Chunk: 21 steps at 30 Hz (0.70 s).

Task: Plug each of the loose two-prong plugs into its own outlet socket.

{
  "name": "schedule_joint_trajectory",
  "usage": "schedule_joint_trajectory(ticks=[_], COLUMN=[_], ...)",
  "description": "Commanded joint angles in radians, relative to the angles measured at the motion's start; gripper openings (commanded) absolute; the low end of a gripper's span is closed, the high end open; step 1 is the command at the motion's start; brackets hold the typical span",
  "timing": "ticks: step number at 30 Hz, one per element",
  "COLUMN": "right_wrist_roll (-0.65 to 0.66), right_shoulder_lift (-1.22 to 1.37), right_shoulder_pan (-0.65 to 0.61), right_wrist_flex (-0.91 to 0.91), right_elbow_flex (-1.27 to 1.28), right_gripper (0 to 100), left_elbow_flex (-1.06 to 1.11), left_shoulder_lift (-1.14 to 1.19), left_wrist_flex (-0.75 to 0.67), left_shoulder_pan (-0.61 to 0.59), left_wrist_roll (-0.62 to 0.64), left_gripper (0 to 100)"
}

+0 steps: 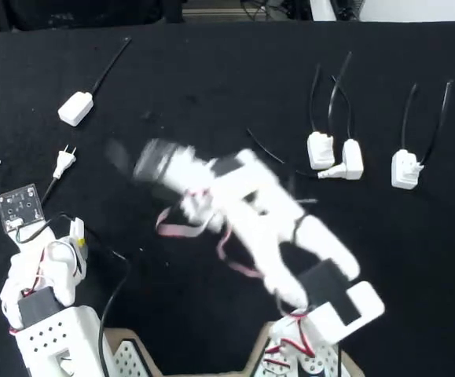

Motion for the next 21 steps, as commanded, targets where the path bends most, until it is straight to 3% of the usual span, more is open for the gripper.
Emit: schedule_joint_trajectory(ticks=[1, 6, 9, 21], right_wrist_roll=[-0.347, -0.516, -0.552, -0.505], right_shoulder_lift=[-0.028, 0.188, 0.375, 1.043], right_shoulder_pan=[0.181, 0.301, 0.358, 0.486], right_wrist_flex=[0.273, 0.446, 0.494, 0.626], right_elbow_flex=[-0.383, -0.769, -0.986, -1.689], right_gripper=[1.8, 1.8, 1.8, 1.8], left_elbow_flex=[-0.065, -0.065, -0.065, -0.062], left_shoulder_lift=[-0.009, -0.009, -0.009, -0.009], left_wrist_flex=[0.002, 0.002, 0.002, 0.002], left_shoulder_pan=[-0.004, -0.004, -0.004, -0.004], left_wrist_roll=[0.006, 0.028, 0.028, 0.031], left_gripper=[22, 22, 22, 22])
